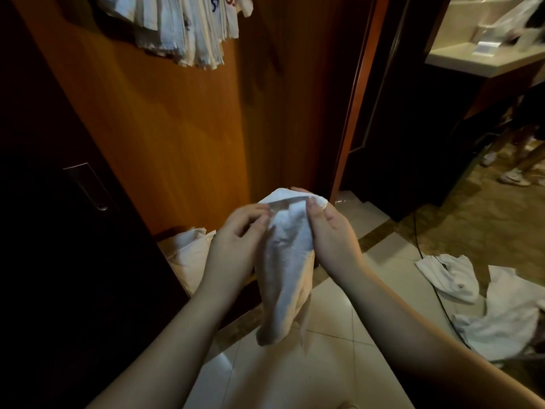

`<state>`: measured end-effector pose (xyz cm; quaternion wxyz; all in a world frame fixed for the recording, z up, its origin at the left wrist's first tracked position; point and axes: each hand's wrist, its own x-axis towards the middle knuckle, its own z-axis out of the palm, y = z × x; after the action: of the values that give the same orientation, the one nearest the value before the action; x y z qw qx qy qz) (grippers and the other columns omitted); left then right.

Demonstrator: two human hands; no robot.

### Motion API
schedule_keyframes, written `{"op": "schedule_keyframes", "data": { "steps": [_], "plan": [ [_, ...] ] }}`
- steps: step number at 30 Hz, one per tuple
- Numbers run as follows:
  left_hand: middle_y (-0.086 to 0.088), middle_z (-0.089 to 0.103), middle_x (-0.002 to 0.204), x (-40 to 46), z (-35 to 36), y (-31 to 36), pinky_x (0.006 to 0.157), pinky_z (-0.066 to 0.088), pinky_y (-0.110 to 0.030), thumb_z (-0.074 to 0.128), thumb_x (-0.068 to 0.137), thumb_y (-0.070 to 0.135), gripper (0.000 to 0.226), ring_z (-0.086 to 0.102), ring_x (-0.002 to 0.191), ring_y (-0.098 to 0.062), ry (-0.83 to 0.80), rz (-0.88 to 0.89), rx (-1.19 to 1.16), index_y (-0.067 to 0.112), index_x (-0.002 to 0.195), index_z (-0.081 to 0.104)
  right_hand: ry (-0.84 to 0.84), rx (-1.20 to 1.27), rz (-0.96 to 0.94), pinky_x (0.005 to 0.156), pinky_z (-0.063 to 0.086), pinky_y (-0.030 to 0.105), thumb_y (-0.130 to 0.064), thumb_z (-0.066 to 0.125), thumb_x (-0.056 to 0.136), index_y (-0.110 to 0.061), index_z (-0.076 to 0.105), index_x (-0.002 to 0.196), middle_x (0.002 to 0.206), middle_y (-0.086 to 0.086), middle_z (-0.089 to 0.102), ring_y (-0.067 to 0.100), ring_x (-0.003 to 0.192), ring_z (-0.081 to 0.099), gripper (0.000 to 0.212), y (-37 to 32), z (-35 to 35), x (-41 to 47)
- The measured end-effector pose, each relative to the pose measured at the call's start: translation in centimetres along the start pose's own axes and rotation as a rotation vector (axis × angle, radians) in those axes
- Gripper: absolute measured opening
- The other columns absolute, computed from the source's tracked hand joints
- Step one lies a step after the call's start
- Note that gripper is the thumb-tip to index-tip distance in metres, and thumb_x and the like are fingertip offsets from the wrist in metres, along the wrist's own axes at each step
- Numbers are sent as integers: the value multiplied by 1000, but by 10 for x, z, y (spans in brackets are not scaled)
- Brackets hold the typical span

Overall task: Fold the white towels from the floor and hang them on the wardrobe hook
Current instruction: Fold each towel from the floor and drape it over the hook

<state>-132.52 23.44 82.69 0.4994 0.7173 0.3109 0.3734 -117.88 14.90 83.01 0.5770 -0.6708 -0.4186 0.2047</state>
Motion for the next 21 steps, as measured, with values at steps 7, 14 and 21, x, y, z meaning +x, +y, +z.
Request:
{"op": "schedule_keyframes", "data": {
  "steps": [7, 14, 21],
  "plan": [
    [55, 31, 110, 15, -7, -47, 92, 37, -34, 70, 88, 42, 33, 33, 109, 3, -145, 43, 487, 65, 99, 50, -24, 66, -23, 78, 56, 17, -57, 36, 104, -47, 73, 108, 111, -17, 75, 2, 102, 71, 38, -19, -23, 13],
    [24, 62, 108, 28, -39, -57, 78, 12, -26, 56, 92, 38, 18, 37, 105, -11, -215, 391, 929, 33, 103, 71, -63, -90, -7, 85, 48, 27, -66, 36, 98, -52, 71, 107, 110, -25, 72, -5, 101, 67, 38, -11, -60, 17],
    [18, 51, 91, 41, -56, -12, 79, 31, -35, 55, 91, 32, 3, 42, 94, -12, -46, 393, 821, 34, 94, 54, -89, -242, 11, 82, 43, 21, -79, 34, 84, -69, 63, 97, 101, -35, 67, -11, 98, 62, 34, -2, -87, 17]
  ]
}}
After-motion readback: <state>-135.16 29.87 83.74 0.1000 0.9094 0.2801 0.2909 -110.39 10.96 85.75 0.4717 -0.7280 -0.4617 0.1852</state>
